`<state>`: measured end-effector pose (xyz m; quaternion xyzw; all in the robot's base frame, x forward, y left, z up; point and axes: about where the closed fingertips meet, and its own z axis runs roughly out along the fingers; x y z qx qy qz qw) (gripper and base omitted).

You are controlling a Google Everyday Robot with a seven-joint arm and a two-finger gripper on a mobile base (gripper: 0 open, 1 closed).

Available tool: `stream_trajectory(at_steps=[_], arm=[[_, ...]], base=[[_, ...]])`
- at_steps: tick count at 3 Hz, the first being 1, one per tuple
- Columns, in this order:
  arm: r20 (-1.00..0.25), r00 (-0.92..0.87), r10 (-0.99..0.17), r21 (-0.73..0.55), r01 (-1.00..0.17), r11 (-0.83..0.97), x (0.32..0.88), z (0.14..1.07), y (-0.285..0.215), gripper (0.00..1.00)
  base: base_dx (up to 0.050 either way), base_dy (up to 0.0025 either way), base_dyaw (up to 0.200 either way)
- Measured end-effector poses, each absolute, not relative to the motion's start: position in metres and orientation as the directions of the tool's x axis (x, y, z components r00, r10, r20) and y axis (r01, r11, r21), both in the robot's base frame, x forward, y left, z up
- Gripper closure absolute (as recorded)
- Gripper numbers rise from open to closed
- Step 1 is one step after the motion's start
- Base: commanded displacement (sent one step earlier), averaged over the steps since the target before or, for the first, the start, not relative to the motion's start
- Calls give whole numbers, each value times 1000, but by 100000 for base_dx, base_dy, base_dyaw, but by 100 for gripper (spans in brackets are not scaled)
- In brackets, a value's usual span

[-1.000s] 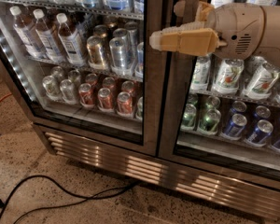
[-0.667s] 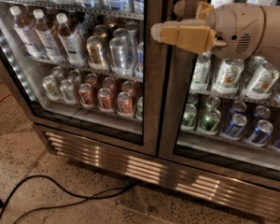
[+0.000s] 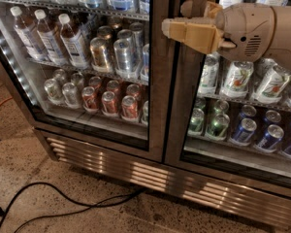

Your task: Open right fridge door

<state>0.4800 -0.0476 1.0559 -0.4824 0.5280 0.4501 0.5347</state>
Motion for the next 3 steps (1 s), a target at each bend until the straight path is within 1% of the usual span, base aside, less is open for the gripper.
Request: stream_trajectory(at_steps=[3], arm=[[-999,37,-28,-40,-991,129,480,1056,-48,100]], base=[[-4950,1,-9]])
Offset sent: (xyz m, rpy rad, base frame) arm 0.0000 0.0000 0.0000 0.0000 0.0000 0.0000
